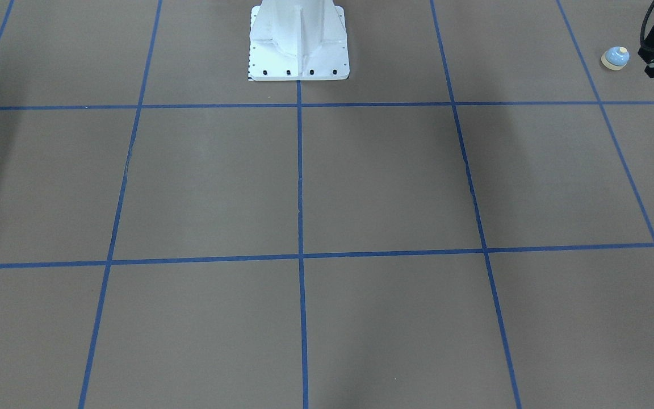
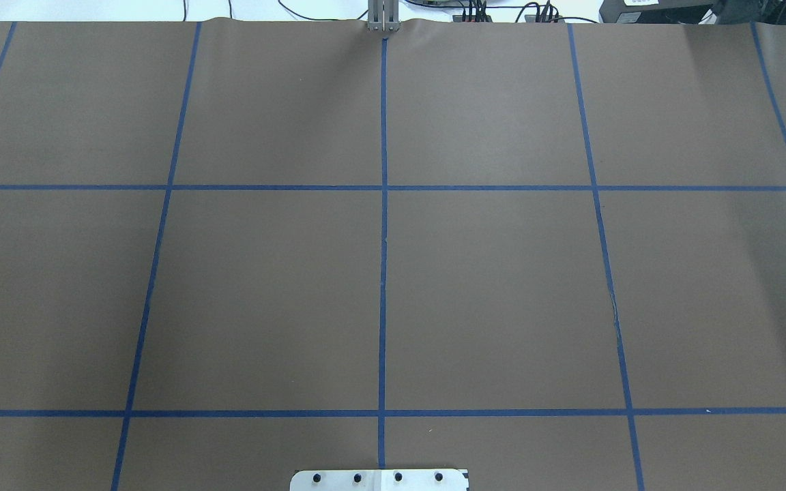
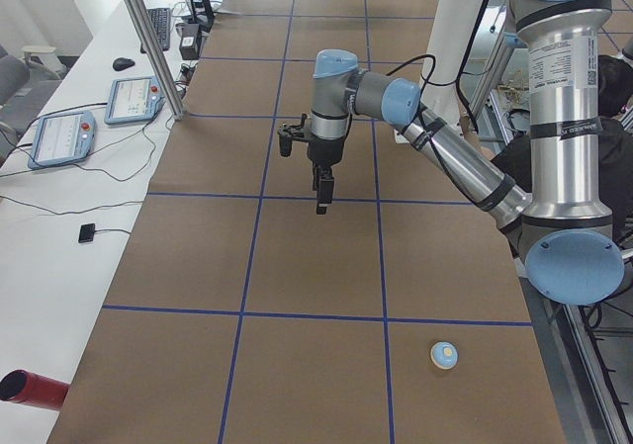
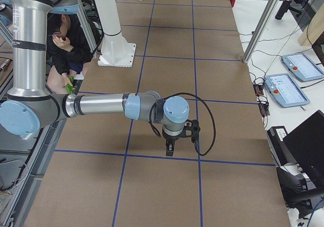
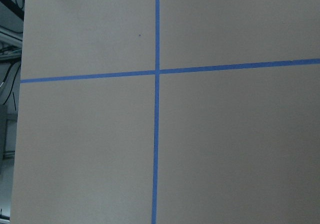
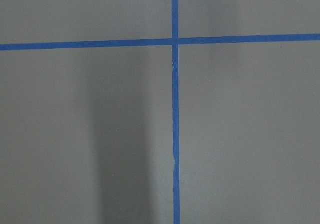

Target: Place and press bell with both arms

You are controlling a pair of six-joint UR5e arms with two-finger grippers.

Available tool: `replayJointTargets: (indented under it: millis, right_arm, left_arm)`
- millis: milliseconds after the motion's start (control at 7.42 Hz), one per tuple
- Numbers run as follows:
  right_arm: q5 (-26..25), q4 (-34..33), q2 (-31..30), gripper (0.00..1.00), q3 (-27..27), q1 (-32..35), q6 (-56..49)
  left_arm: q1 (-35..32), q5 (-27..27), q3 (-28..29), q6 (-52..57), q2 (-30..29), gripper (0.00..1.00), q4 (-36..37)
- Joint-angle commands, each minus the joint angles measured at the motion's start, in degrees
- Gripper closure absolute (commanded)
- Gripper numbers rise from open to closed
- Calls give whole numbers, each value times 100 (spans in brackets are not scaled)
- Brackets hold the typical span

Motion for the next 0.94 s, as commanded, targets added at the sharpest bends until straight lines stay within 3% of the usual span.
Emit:
replayJointTargets:
  millis: [0,539,809]
  right_arm:
    - [-6,0,-18,0,-5,0,0]
    - [-33,0,-19,0,4,0,0]
    - [-33,0,-10,0,4,0,-9]
  left_arm:
    - [830,447,-314,-1923,241,0,66]
    - [3088,1915,-386,-5965,1126,0,84]
    - [4108,2067,-369,-7759,1846,0,66]
